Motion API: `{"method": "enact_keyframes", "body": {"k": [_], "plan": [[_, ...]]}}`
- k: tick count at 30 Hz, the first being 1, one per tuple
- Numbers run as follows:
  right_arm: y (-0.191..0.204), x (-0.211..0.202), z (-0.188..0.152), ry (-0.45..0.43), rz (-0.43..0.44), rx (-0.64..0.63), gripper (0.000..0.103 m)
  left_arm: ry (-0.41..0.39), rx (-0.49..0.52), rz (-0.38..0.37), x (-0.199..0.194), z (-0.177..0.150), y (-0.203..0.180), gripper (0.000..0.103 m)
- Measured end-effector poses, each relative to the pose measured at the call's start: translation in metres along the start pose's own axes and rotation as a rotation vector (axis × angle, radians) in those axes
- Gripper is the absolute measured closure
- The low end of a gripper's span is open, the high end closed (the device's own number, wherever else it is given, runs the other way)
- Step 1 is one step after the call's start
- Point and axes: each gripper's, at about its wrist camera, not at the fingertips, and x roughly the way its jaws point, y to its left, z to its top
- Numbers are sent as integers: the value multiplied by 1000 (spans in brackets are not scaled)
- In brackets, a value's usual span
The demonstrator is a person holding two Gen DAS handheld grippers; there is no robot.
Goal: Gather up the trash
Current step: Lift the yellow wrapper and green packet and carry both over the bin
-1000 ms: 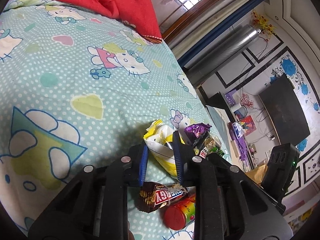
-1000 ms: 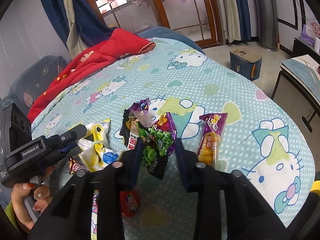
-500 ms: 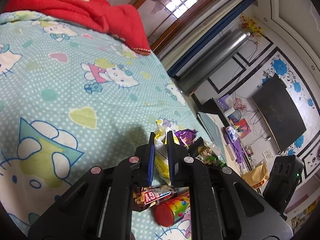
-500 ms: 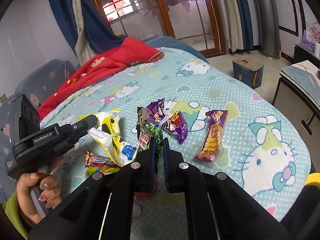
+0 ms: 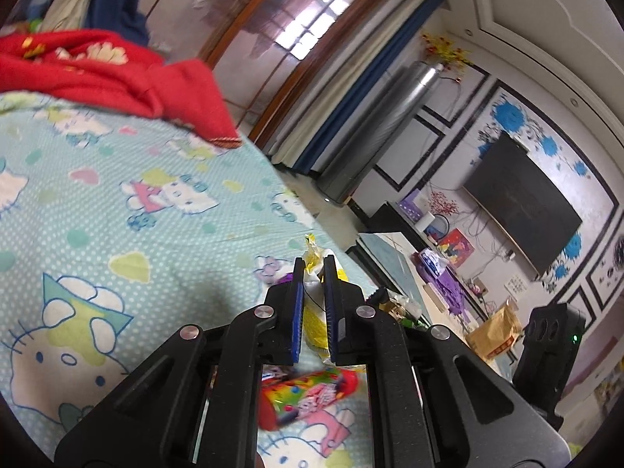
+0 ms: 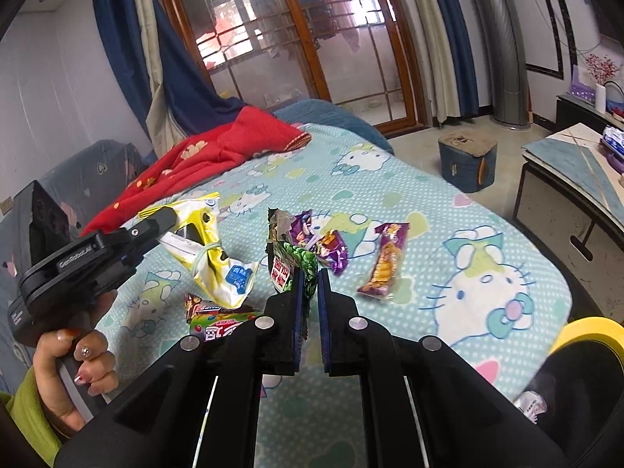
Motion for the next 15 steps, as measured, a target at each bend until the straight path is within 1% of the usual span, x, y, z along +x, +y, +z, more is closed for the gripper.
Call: {"method": "enact_keyframes", "body": {"k": [5,15], "plan": [[-11,-17,2,-30,-22,28,96,-2,56,-27,-4,-3,-21,98],[-18,-43,6,-72,-52,39,96,16,125,-81,-4,-11,-55,98]]}}
